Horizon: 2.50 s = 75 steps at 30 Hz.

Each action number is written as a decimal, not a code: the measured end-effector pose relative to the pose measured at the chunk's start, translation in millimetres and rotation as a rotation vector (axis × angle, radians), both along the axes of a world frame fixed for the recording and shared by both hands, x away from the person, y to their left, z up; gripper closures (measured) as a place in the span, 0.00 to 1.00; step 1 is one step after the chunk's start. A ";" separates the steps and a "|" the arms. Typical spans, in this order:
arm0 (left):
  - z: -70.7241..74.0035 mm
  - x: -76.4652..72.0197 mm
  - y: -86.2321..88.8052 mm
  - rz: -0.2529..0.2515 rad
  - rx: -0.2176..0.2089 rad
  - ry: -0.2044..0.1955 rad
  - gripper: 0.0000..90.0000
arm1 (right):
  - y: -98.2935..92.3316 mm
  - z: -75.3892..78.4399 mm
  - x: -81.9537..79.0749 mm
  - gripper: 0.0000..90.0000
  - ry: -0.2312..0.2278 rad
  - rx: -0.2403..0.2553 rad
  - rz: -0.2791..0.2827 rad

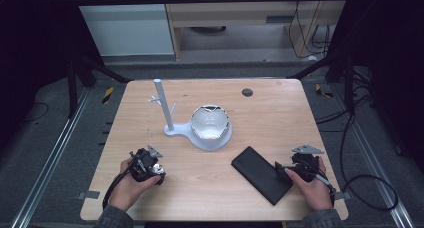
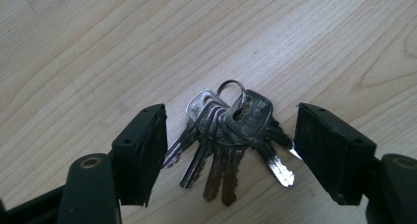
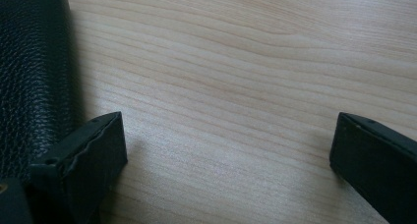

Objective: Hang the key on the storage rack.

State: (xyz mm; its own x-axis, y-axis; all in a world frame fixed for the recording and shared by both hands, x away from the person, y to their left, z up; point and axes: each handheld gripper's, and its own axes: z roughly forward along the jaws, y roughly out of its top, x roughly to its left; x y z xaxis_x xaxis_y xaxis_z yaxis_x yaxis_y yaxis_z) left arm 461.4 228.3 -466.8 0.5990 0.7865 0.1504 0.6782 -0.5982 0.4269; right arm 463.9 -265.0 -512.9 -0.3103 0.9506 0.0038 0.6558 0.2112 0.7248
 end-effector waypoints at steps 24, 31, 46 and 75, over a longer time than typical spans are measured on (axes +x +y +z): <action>-2.6 5.2 17.7 -0.039 -0.106 0.142 0.61 | 0.2 0.0 0.0 0.01 0.000 0.001 0.002; -0.2 7.7 24.4 -0.060 -0.056 0.134 0.82 | 0.1 -0.2 0.2 0.01 -0.003 -0.003 0.003; 2.0 7.8 15.7 -0.056 -0.061 0.079 0.55 | 0.4 0.0 0.0 0.01 -0.001 0.000 0.003; -2.8 15.4 18.6 -0.044 -0.057 0.103 0.90 | 0.4 0.0 0.0 0.01 -0.001 0.000 0.003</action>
